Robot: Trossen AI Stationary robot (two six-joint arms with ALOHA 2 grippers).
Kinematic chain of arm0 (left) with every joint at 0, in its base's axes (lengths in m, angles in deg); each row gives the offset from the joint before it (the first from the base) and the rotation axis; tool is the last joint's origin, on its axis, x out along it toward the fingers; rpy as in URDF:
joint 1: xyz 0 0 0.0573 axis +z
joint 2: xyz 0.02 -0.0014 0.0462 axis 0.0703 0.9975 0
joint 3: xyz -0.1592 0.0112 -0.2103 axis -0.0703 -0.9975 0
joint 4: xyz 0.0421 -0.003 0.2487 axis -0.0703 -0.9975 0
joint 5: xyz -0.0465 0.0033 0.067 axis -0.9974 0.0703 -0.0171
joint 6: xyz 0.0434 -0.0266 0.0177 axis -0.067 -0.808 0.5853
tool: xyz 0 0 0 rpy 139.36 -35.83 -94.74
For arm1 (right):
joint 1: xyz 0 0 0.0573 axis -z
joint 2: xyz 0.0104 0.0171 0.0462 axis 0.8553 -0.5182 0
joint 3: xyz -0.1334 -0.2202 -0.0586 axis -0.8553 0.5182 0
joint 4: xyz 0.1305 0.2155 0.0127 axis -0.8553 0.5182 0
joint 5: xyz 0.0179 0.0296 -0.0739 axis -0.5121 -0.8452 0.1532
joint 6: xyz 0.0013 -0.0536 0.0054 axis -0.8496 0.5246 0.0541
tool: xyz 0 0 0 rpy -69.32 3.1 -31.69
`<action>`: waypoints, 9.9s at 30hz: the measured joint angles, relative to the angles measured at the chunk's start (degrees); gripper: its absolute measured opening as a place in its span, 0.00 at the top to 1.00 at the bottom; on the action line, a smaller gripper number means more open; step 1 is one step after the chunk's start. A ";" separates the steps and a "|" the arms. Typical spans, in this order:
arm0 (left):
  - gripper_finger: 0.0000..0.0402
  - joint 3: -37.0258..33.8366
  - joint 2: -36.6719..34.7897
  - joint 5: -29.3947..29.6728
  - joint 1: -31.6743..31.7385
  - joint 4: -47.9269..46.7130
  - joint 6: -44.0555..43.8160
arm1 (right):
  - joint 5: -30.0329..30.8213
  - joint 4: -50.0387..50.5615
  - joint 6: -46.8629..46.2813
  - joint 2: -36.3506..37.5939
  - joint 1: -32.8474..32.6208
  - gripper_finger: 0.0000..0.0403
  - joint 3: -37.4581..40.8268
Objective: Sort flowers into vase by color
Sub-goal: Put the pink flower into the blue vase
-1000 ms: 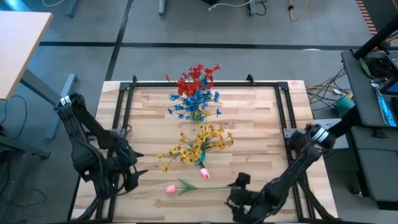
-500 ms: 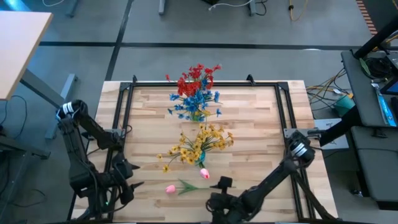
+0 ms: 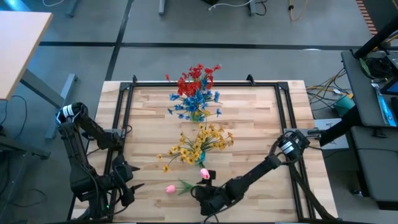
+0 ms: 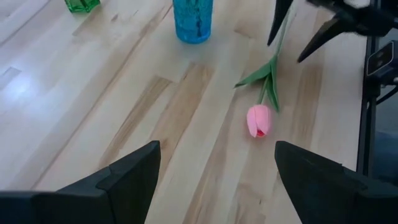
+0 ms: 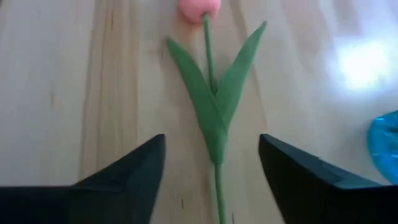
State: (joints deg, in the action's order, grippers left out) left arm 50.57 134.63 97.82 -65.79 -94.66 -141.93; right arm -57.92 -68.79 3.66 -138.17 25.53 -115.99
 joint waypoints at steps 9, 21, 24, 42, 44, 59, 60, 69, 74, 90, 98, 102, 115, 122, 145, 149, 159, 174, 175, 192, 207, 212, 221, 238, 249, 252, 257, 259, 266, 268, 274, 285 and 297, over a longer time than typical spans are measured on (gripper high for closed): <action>0.25 0.00 0.15 0.79 0.02 0.17 -0.82 | -4.12 -1.28 3.85 -2.12 2.31 0.69 0.04; 0.25 0.00 0.28 5.56 0.07 -0.04 -1.20 | -8.08 -2.63 4.60 -2.18 2.52 0.97 0.00; 0.25 0.00 0.28 7.40 0.07 -0.04 -1.16 | -5.26 -7.53 8.95 -1.45 0.57 0.97 0.22; 0.25 0.04 1.60 24.60 0.13 29.56 37.63 | 1.15 -63.53 46.29 10.63 -6.39 0.97 14.12; 0.25 0.04 1.60 24.92 0.13 29.62 37.79 | -1.51 -73.46 48.21 12.40 -6.00 0.97 19.39; 0.25 -3.09 1.60 19.54 6.27 33.96 37.28 | -2.75 -109.14 53.03 15.27 -0.83 0.98 37.58; 0.25 -3.76 1.60 18.38 7.66 35.07 38.29 | -3.56 -109.04 54.06 15.43 -0.44 0.98 37.59; 0.32 -6.22 1.54 21.77 10.11 52.46 58.51 | -18.41 -108.48 50.29 22.14 2.64 0.98 37.58; 0.35 -4.05 1.55 20.04 10.53 74.43 84.13 | -24.49 -107.04 46.62 25.32 1.34 0.98 37.42; 0.35 1.50 11.21 -4.01 22.34 108.19 111.67 | -17.89 -84.21 42.40 23.28 -2.44 0.98 20.82; 0.35 10.78 19.03 -1.38 24.37 105.66 111.57 | -11.59 -81.34 45.07 19.44 -3.39 0.98 15.37; 0.39 14.52 21.73 -0.29 24.23 103.80 112.25 | -11.09 -80.72 46.59 18.81 -3.79 0.98 15.03; 0.98 15.12 21.71 5.34 24.22 102.05 112.87 | -8.06 -81.17 50.54 19.30 -5.10 0.98 15.02; 1.00 18.31 21.35 11.91 23.56 91.44 111.06 | 2.67 -79.57 51.93 20.39 -6.50 0.93 15.02; 1.00 22.64 21.27 16.18 23.70 73.23 103.10 | 10.91 -42.62 33.81 27.18 -7.36 0.57 8.28; 1.00 22.64 21.27 16.26 23.71 73.22 103.08 | 8.84 -43.12 34.45 27.11 -7.25 0.84 8.28; 0.98 22.67 21.24 16.08 23.69 73.68 102.50 | 5.75 -43.89 34.68 27.09 -6.66 0.97 8.31; 0.53 22.62 19.73 17.18 22.51 70.34 105.16 | 4.92 -49.97 35.16 31.86 -6.90 0.98 16.91; 0.51 22.62 19.30 17.33 22.37 69.30 104.70 | 4.95 -50.83 34.45 33.46 -7.06 0.98 19.00; 0.53 2.44 4.07 18.44 21.09 80.34 101.17 | 10.71 -87.79 30.25 48.55 -3.68 0.98 57.57; 0.60 -25.22 -18.72 17.29 17.88 127.05 125.37 | 6.85 -91.79 34.63 46.38 4.72 0.98 56.17; 0.61 -30.58 -23.43 16.32 17.90 131.36 125.37 | 6.85 -91.48 34.86 44.09 5.01 0.98 54.45; 0.61 -34.14 -26.62 15.83 17.90 131.22 124.98 | 10.68 -92.07 40.79 36.56 5.41 0.98 49.80; 0.61 -47.11 -21.78 21.72 17.90 130.65 110.63 | 11.88 -88.55 38.66 34.42 6.04 0.98 47.72; 0.60 -51.89 -12.62 24.68 19.02 130.68 92.82 | 12.14 -87.10 37.35 33.85 6.58 0.98 47.80; 0.58 -51.89 -8.27 25.87 20.55 130.74 85.67 | 12.14 -87.13 37.35 33.93 6.58 0.98 47.78; 0.46 -51.89 -0.13 25.84 21.96 132.08 76.64 | 12.14 -86.95 37.93 33.93 6.57 0.98 47.03; 0.40 -51.30 3.10 26.09 22.21 134.26 75.84 | 12.12 -86.45 38.41 33.93 6.58 0.98 46.37; 0.24 -47.46 13.42 24.73 26.09 138.80 75.55 | 12.18 -79.12 36.73 33.96 6.78 0.98 43.20; 0.23 -46.15 16.21 21.77 28.37 140.26 75.27 | 12.21 -77.28 36.30 33.96 6.78 0.98 42.44; 0.22 -41.83 24.62 13.79 34.14 146.01 78.25 | 12.52 -71.92 35.41 33.98 6.78 0.98 40.22; 0.22 -38.79 36.61 13.14 34.80 156.93 77.76 | 12.68 -69.98 33.86 34.00 6.78 0.98 39.93; 0.03 -39.08 37.22 11.23 35.54 157.57 76.23 | 12.68 -69.93 33.20 34.00 6.78 0.98 39.95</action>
State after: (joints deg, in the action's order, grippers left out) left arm 11.49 171.85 109.05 -30.25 62.91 -65.70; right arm -45.23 -138.72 36.86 -104.17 32.31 -76.03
